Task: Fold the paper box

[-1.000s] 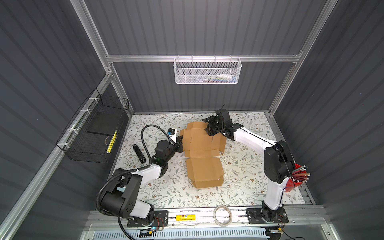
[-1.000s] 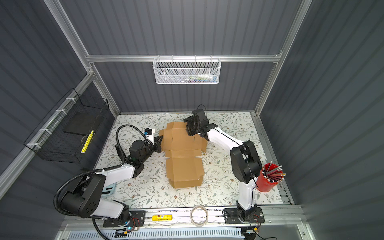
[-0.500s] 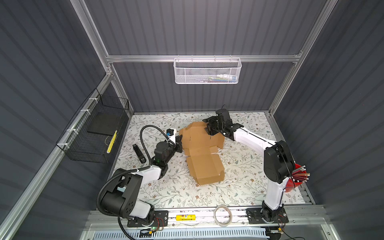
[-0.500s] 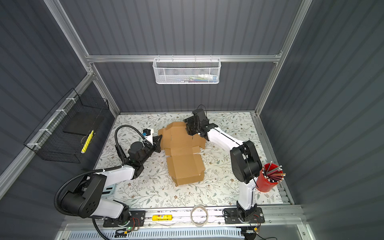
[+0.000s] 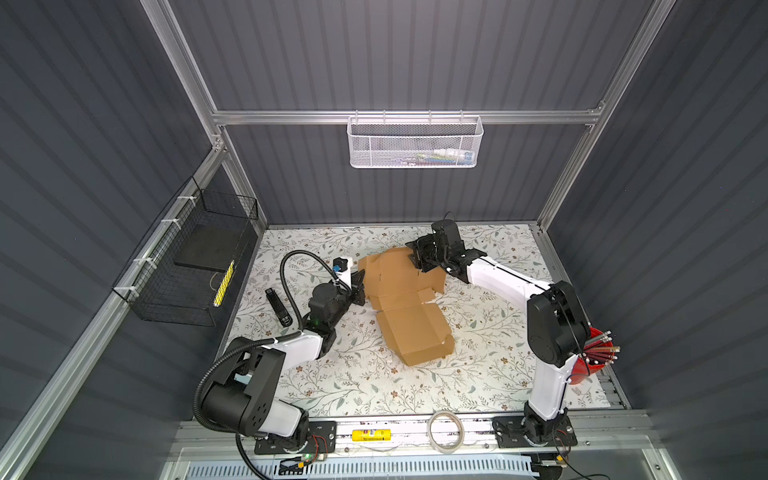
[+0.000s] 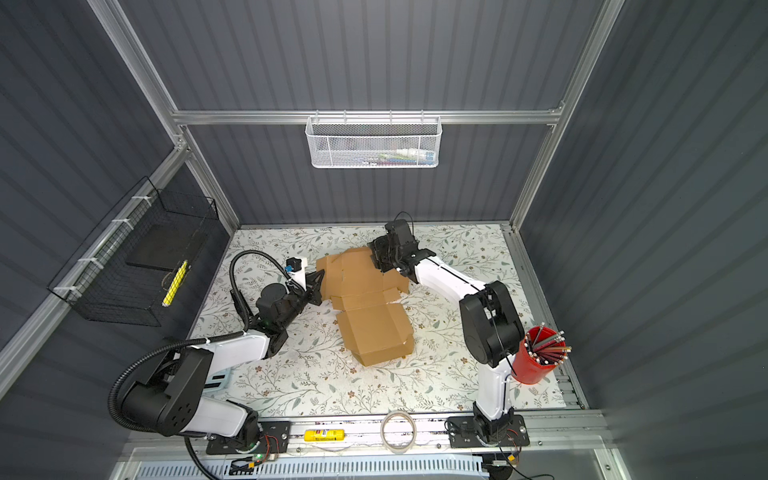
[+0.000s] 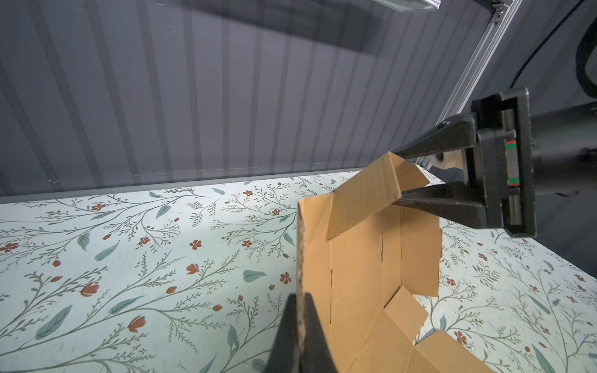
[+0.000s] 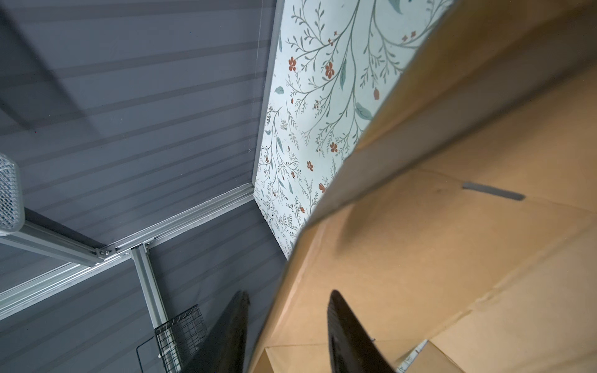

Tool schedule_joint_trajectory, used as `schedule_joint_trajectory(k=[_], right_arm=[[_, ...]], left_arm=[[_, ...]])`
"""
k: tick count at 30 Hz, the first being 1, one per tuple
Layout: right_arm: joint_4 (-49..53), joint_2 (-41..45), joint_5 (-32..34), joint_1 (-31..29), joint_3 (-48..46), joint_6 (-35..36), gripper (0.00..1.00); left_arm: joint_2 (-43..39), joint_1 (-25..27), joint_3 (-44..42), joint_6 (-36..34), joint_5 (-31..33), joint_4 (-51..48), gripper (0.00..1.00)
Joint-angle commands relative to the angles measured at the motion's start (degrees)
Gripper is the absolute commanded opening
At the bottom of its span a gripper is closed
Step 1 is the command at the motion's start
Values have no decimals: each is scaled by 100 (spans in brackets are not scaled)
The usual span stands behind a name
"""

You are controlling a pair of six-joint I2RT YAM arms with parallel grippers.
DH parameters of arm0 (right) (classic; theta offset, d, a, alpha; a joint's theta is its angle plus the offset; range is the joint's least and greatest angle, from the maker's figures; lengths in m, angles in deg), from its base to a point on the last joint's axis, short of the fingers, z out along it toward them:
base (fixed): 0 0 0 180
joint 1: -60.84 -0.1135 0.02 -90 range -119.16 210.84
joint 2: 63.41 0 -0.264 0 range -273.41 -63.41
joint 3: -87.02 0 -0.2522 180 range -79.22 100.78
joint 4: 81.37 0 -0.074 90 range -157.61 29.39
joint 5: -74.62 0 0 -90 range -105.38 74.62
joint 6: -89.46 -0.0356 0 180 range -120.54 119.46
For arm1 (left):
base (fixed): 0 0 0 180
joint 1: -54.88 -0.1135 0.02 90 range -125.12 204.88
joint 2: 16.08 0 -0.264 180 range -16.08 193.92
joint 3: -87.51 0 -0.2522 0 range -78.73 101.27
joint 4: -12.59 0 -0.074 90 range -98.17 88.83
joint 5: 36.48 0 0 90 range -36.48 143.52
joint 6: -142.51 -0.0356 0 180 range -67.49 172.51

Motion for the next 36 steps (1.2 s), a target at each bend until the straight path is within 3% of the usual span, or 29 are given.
schedule_joint_trajectory(k=[1, 36], right_arm=[[-43, 98, 42, 33, -62, 0, 41], [-580, -81, -55, -31, -93, -202, 17]], left_arm=[[-102, 37, 3, 44, 16, 292, 0], [-115, 75, -76, 115, -188, 293, 0]])
